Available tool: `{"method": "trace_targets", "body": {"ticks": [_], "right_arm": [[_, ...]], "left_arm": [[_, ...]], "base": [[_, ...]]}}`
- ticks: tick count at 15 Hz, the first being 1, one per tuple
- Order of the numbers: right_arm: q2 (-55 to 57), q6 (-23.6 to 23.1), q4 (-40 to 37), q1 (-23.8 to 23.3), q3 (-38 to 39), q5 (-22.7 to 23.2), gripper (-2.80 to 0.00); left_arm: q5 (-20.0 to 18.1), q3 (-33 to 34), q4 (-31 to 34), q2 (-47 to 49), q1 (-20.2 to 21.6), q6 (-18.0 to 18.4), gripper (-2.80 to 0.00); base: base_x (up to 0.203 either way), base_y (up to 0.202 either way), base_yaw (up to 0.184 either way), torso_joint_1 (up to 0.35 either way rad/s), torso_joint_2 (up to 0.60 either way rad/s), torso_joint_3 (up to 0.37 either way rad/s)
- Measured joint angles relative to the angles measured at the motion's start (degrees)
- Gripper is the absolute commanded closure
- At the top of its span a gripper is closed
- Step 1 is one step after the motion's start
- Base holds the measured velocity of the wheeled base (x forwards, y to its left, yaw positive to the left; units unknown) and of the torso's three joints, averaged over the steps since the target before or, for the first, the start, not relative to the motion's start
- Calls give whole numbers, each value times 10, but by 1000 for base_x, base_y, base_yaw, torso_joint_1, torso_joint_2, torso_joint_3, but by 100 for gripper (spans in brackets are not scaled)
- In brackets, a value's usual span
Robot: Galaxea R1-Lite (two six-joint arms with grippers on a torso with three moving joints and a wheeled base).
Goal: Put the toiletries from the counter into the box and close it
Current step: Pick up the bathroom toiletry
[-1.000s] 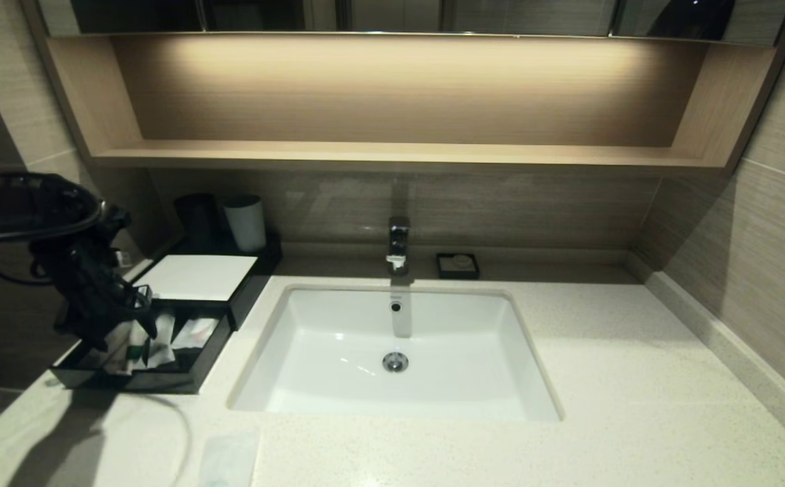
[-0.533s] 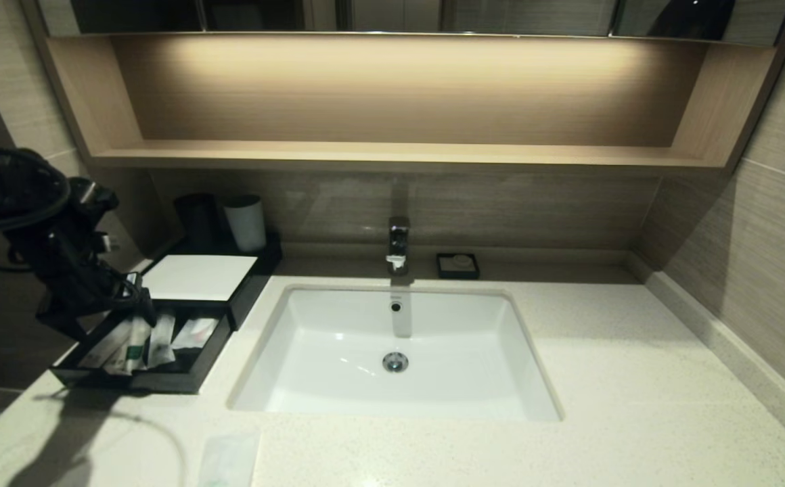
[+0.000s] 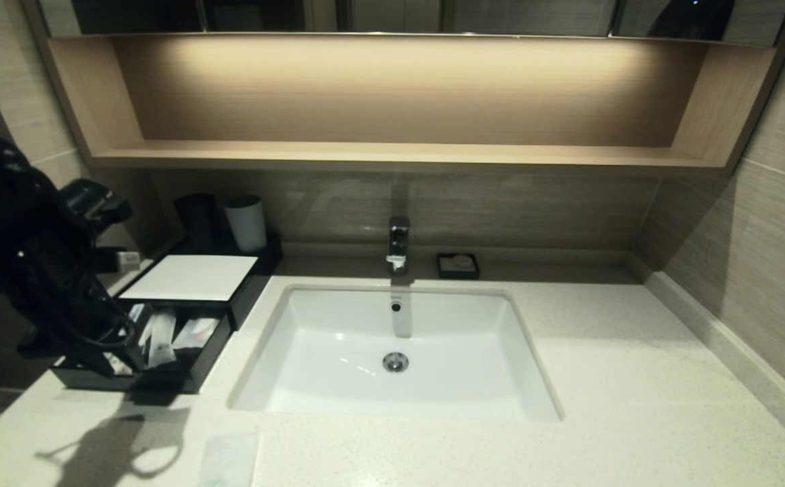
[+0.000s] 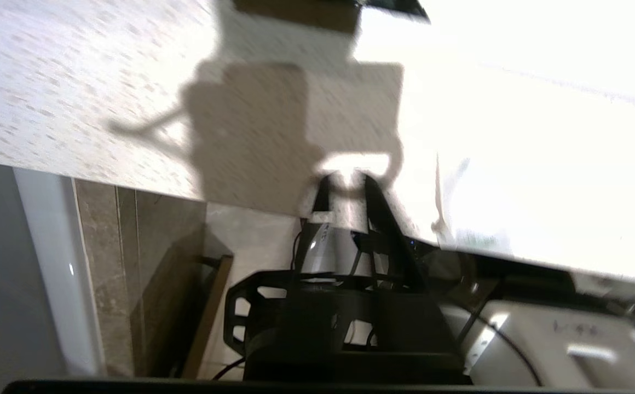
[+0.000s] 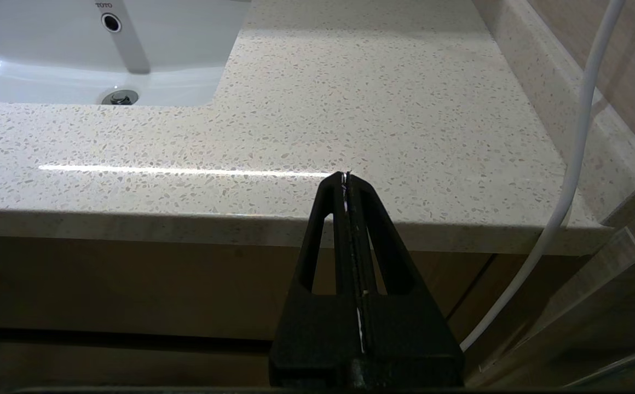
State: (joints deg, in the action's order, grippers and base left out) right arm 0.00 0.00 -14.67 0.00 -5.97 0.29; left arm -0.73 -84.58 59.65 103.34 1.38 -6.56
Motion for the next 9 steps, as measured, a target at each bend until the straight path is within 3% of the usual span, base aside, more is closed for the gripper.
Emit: {"method": "trace_targets", "body": {"ticks": [4,5,6,9], "right_arm": [[0,0,0,0,0,0,0],[0,0,0,0,0,0,0],[0,0,0,0,0,0,0],[0,0,0,0,0,0,0]], "left_arm": [[-18,98,-18,-63,-102,4,0],[-25,121,-33,-74,-123,7,-79],[-25,144,-50,-82,-140,9,-280],[-23,204,-128,-83,-168,28,-280]], "base": [[0,0,0,0,0,0],[0,0,0,0,0,0],[0,0,0,0,0,0],[0,0,0,0,0,0]]}}
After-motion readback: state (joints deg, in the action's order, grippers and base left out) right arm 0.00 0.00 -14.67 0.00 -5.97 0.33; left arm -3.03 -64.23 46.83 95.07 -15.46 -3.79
